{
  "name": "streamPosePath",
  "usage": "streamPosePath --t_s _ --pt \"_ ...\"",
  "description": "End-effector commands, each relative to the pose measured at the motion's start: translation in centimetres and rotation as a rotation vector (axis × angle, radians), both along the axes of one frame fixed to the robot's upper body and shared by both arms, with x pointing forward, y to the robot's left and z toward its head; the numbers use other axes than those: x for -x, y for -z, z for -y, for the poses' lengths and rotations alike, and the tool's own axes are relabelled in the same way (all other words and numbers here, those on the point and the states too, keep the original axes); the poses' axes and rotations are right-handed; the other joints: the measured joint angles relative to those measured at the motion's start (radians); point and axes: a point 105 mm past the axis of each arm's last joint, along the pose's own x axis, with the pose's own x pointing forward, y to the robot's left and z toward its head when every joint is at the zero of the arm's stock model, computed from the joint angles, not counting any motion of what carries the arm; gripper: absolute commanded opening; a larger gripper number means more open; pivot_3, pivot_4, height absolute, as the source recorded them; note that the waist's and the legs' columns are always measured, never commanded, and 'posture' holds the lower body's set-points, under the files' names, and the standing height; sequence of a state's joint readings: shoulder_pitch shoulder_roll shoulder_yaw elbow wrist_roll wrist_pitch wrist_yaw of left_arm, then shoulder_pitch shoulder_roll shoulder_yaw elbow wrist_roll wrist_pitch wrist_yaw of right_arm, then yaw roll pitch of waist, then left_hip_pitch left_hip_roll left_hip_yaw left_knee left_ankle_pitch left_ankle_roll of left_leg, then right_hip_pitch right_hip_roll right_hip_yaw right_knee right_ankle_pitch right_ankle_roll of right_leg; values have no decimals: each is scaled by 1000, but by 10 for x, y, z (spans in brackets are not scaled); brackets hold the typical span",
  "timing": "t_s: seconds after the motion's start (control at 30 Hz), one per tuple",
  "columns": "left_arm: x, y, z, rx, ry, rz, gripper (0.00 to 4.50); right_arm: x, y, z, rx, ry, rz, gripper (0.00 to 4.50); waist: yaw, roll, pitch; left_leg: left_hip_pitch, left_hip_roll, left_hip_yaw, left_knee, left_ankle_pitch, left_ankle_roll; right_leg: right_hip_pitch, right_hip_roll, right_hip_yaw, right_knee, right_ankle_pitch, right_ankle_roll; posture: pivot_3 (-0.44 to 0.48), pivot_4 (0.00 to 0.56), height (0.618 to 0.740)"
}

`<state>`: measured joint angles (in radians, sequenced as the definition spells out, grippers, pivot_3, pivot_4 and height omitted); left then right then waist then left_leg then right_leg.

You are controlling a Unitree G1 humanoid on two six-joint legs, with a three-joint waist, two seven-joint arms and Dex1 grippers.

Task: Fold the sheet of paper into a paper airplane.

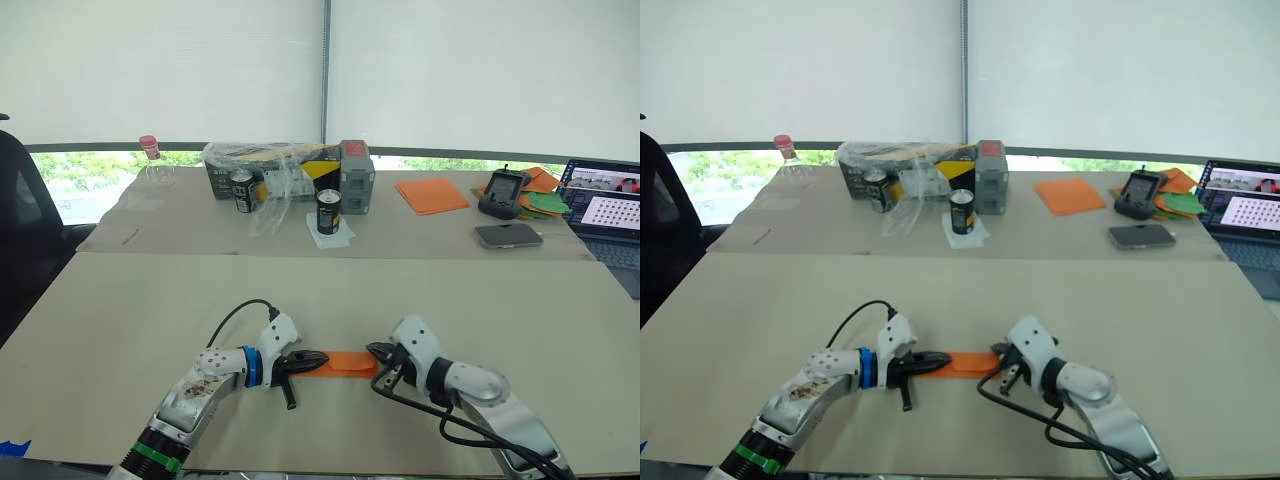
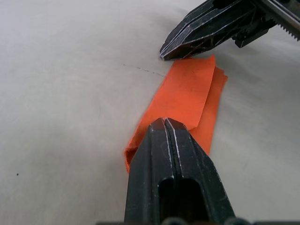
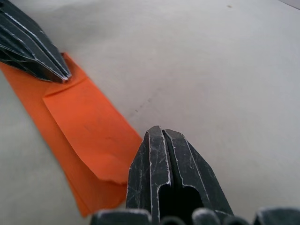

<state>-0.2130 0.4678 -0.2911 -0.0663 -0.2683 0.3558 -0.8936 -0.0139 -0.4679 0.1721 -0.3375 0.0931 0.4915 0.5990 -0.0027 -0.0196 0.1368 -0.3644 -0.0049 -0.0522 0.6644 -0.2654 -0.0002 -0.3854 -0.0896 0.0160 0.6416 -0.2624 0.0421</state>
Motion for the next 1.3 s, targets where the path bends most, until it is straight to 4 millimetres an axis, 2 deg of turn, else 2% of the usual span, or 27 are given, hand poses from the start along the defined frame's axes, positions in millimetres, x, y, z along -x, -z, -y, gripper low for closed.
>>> streamPosePath --t_s 0.03,0.07,0.13,0.2,0.3,0.4,0.5,0.67,0.8,0.93,1.0,1.07,1.17,1.27,1.3 --pt "8 24 -9 -62 -23 -100 0 8 22 39 64 115 -55 14 4 0 -1 0 0 0 0 0 0 0 0 0 0 0 0 0 150 740" --pt "8 24 -9 -62 -25 -100 0 7 19 41 58 119 -35 14 5 0 -1 0 0 0 0 0 1 1 0 0 -1 0 0 0 150 740" --pt "7 24 -10 -61 -29 -99 0 0 -5 34 -20 105 66 14 6 -1 -1 0 0 0 0 0 1 1 0 0 -1 0 0 0 150 740" --pt "6 24 -10 -60 -31 -98 0 -6 -34 21 -90 39 198 14 2 -1 -1 0 0 0 0 0 1 0 0 0 0 0 0 0 150 740" --pt "6 24 -9 -57 -30 -97 0 -5 -55 -5 -122 -91 308 14 -5 1 0 -1 0 1 0 0 1 -1 0 1 0 0 0 0 150 740" --pt "5 23 -8 -57 -30 -95 0 -3 -51 -24 -141 -158 285 14 -8 1 0 0 1 0 -1 0 1 -1 1 0 0 0 0 0 150 740" --pt "4 23 -7 -58 -30 -92 0 1 -34 -36 -133 -189 216 14 -3 1 0 -1 0 0 -2 0 1 -1 1 0 0 0 0 0 150 740" --pt "7 20 -8 -67 -10 -88 0 18 3 -26 -73 -174 100 14 -2 1 0 -3 -1 -1 -2 0 1 -2 -1 0 -1 0 0 0 150 740" --pt "5 19 -11 -73 -18 -86 0 28 18 -11 -46 -144 56 14 -7 1 0 -1 -1 -1 -2 0 1 -1 0 1 -1 0 1 0 150 740" --pt "5 20 -12 -74 -18 -92 0 31 32 16 -31 -42 -1 14 -3 0 0 -1 0 -1 -2 -1 1 -1 0 1 -1 -1 1 0 150 740" --pt "6 21 -12 -73 -20 -93 0 25 34 34 -37 52 -26 14 -2 0 -1 -1 -1 -1 -2 -1 1 0 0 1 -1 -1 1 0 150 740" --pt "5 21 -13 -72 -23 -93 0 23 30 40 -40 66 -20 14 0 -1 -1 -1 -1 -1 -2 -1 1 0 -1 1 -1 -1 1 0 150 740" --pt "5 21 -13 -67 -25 -96 0 20 14 39 -66 28 25 14 3 -1 -1 -1 -2 -1 -2 -1 1 0 -1 1 -1 -1 1 0 150 740" --pt "10 13 -9 -40 -4 -141 0 18 -23 28 -181 -44 93 14 1 -1 -1 -1 -2 -1 -2 -1 1 0 -1 1 -1 -1 1 0 150 740" --pt "10 1 -7 -7 11 -140 0 18 -42 25 -215 -85 125 14 -1 0 0 -2 -1 -1 -2 -1 1 -1 0 1 -1 -1 1 0 150 740"
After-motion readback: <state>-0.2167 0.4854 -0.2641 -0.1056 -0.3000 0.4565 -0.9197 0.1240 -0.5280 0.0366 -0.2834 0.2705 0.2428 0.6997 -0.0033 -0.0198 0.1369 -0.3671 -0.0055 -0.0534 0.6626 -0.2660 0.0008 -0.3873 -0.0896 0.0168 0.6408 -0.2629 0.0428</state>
